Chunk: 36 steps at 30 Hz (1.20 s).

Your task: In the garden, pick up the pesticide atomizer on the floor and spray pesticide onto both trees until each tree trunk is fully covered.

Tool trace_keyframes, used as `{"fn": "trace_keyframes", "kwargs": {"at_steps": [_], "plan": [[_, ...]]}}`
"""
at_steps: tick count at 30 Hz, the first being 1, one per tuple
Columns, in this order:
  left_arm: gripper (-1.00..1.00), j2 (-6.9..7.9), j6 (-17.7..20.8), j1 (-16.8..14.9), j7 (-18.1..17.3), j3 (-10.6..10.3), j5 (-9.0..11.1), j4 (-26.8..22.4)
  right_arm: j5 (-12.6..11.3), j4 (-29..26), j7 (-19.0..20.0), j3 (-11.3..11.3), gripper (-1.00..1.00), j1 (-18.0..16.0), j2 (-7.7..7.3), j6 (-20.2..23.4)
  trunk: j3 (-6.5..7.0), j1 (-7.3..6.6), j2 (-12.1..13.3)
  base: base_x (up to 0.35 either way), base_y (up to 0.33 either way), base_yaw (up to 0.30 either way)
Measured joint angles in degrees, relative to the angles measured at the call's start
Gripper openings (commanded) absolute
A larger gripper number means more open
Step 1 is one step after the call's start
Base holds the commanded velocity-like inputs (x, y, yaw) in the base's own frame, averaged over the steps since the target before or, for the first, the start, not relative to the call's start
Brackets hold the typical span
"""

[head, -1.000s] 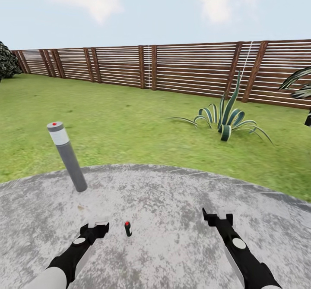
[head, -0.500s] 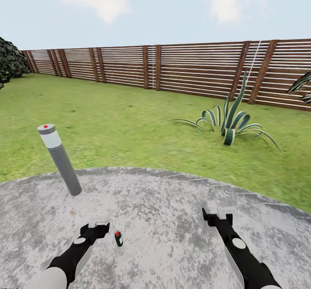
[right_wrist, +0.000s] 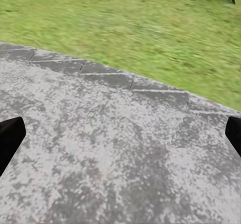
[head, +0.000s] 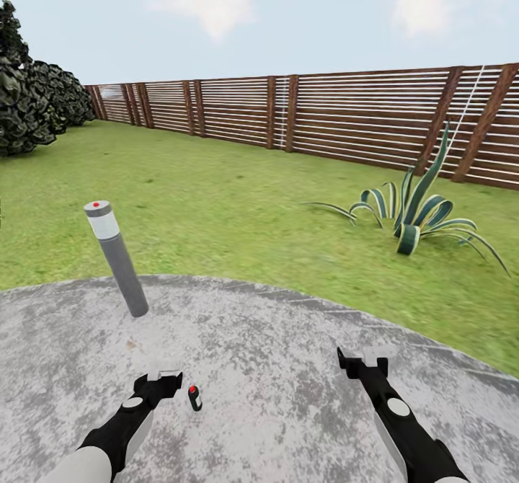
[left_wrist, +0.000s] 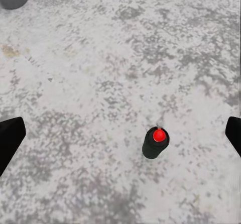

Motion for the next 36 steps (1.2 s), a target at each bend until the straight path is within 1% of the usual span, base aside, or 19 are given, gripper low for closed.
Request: {"fn": "trace_keyframes", "kwargs": {"at_steps": [5,14,36], "plan": [[1.0,-0.05,0.1,0.0,-0.1,0.0,-0.1,-0.1,0.0,0.0,0.1,0.1,1.0,0.0,0.01,0.0,0.0,0.01,0.0,0.106,-0.103,0.019],[1.0,-0.05,-0.1,0.0,-0.6,-0.2,-0.1,-0.2,-0.1,0.0,0.1,0.1,1.0,0.0,0.17,0.0,-0.05,0.02,0.0,0.01,-0.01,0.002],[1.0,0.09,-0.1,0.0,-0.7,-0.1,-0.1,-0.3,-0.1,0.0,-0.2,-0.3,1.0,0.0,0.18,0.1,-5.88,4.85,-8.8,0.0,0.0,0.0]]}}
